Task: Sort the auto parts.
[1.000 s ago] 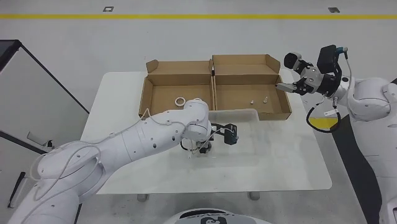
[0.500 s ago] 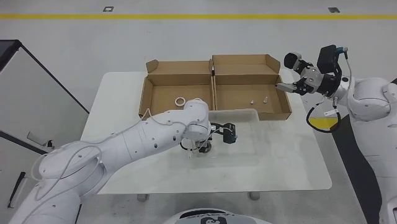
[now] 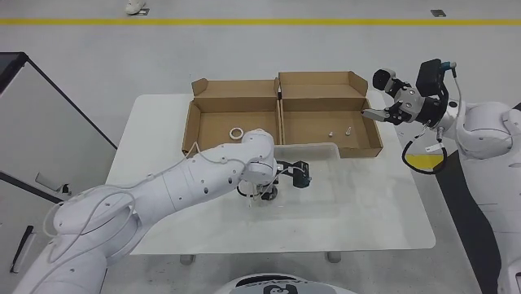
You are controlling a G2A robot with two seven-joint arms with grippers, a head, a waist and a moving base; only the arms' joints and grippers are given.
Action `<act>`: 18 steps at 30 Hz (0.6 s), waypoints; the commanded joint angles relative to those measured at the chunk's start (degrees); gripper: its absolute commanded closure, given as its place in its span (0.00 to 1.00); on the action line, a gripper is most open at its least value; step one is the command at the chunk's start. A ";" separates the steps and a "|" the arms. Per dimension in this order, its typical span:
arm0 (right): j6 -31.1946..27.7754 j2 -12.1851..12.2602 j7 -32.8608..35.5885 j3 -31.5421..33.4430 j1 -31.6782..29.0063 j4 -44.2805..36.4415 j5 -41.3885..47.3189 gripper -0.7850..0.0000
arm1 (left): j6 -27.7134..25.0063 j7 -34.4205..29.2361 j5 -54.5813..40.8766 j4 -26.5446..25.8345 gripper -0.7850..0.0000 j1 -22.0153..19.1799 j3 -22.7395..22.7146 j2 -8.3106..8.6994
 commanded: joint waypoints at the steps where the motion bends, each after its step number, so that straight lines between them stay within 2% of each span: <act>1: 0.00 0.00 0.00 0.00 0.00 0.00 0.00 0.00 | 0.15 -0.14 -0.15 -0.08 0.57 -0.14 0.00 0.00; 18: 0.00 0.00 0.00 0.00 0.00 0.00 0.00 0.00 | -0.68 0.68 0.76 1.18 0.58 0.44 0.00 -0.66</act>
